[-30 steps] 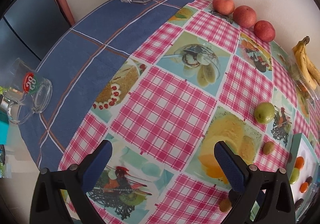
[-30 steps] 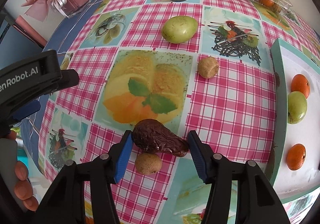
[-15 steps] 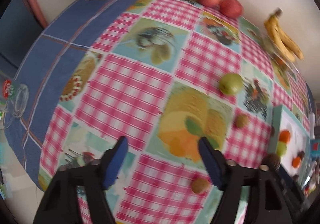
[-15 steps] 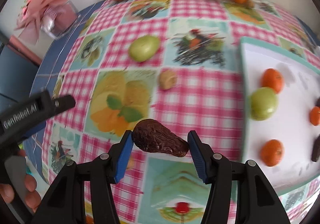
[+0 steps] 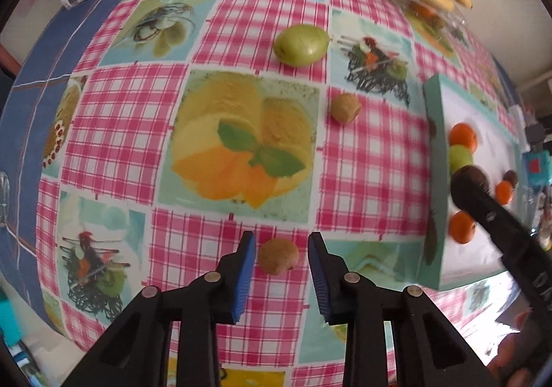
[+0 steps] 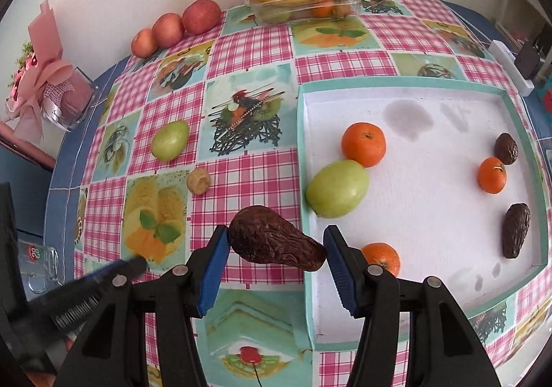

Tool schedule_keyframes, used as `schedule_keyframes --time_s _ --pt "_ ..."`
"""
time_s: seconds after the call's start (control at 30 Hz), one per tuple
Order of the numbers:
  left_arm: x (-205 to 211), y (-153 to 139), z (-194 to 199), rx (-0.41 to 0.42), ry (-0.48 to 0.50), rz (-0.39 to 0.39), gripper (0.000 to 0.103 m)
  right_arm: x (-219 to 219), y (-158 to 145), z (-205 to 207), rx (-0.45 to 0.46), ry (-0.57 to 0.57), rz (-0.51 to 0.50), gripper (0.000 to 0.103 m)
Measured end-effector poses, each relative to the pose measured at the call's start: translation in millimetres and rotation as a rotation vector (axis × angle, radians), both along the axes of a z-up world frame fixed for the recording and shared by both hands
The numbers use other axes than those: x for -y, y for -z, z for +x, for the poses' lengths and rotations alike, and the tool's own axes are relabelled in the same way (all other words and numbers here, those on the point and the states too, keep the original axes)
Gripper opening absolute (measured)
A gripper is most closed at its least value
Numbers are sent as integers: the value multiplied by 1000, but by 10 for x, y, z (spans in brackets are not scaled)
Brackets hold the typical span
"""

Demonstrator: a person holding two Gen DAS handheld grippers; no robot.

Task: Organize fruits
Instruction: 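Grasp a brown date with the right tool while the left tool grasps a small kiwi, then carry the date and kiwi over the tray and release both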

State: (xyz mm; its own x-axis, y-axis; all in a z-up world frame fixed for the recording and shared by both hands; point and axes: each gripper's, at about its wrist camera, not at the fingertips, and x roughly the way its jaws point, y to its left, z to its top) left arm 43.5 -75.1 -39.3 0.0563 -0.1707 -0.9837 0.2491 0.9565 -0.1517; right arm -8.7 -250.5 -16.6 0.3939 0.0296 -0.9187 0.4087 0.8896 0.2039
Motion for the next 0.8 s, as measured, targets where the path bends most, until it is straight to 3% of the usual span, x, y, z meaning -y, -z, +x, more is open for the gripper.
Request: schedule_keyframes --time_s 0.4,0.8 --pt "5 67 -137 -25 25 14 27 -20 -51 -32 14 0 -4 58" --pt "138 -215 -56 77 39 -38 27 11 -48 -36 24 13 8 58"
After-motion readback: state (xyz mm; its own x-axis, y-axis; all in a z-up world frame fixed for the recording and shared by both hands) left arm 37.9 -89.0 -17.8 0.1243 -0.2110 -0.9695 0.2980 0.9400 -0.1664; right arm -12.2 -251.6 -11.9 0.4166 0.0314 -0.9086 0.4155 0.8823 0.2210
